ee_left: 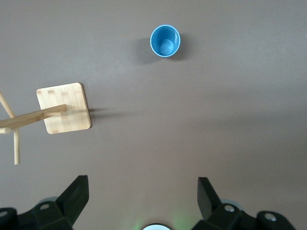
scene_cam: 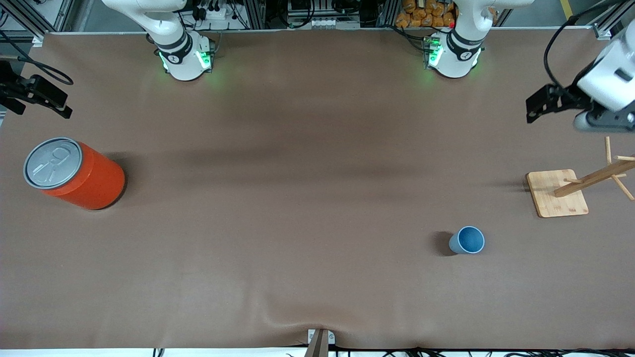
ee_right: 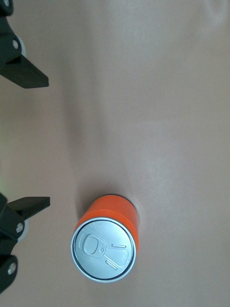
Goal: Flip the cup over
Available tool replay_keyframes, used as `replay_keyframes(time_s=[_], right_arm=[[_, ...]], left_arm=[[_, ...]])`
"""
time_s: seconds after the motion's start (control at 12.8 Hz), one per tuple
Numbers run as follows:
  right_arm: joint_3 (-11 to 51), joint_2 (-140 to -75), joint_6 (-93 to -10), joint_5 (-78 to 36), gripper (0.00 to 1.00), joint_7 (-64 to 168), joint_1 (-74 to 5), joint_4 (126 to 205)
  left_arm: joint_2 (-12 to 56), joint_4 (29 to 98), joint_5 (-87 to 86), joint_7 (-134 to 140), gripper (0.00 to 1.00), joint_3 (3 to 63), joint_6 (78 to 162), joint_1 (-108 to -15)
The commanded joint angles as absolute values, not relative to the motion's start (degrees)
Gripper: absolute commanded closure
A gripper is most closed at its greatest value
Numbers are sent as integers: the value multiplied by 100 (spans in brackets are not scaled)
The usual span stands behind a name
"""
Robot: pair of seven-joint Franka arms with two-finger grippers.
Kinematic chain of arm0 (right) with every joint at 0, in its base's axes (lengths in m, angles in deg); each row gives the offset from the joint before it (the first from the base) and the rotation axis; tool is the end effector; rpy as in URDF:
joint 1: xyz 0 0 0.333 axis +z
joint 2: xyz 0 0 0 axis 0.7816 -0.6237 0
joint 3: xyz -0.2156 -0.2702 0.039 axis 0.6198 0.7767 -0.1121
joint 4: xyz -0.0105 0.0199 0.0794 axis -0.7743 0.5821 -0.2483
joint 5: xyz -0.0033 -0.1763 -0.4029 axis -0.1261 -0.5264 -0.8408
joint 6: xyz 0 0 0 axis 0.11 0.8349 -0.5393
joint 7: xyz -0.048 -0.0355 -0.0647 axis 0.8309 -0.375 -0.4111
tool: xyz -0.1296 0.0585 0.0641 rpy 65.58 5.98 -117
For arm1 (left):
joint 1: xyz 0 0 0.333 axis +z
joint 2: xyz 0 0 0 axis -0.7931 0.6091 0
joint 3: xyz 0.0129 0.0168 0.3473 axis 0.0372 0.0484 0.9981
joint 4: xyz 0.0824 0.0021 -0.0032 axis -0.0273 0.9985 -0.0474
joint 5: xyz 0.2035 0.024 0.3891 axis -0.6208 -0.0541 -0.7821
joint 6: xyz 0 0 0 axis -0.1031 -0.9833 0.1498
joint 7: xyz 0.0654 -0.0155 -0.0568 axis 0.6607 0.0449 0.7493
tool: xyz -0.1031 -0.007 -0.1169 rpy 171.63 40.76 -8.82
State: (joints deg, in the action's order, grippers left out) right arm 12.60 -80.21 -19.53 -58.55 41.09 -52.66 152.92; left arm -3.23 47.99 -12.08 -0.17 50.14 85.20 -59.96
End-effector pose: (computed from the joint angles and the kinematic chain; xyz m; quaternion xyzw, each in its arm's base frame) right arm 0.5703 0.0042 0.6672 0.9988 -0.0486 0.0078 0.0082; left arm 0.5826 -0.0776 0.6446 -0.9987 0.0410 0.0179 0.0239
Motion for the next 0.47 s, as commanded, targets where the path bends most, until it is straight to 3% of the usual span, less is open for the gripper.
replay_keyframes(time_s=[0.0, 0.39], right_arm=[[1262, -8110, -1843, -5899, 0, 4154, -5229, 15116], [1271, -8119, -1817, -5899, 0, 4154, -5238, 15116]], left_arm=[[-332, 4829, -1087, 3, 0, 4947, 8457, -5915], [-481, 4838, -894, 3, 0, 4693, 8228, -5583]])
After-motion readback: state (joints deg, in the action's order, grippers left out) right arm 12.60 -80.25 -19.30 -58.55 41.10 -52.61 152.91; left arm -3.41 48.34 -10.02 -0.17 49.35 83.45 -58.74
